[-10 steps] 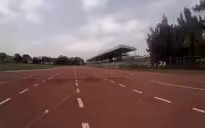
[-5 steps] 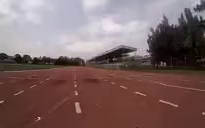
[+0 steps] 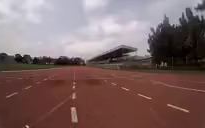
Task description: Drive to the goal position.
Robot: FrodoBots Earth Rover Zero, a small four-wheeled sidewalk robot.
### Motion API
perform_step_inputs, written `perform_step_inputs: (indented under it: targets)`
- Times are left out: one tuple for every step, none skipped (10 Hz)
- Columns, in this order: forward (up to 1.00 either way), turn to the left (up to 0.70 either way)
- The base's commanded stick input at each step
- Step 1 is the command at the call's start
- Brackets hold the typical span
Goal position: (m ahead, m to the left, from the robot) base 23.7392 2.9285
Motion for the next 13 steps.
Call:
perform_step_inputs:
  targets:
    - [0.45, 0.00]
    - [0.45, 0.00]
    - [0.45, 0.00]
    - [0.45, 0.00]
    - [0.45, 0.00]
    - [0.45, 0.00]
    - [0.45, 0.00]
    - [0.45, 0.00]
    - [0.45, 0.00]
    - [0.45, 0.00]
    - [0.45, 0.00]
    - [0.45, 0.00]
    - [0.45, 0.00]
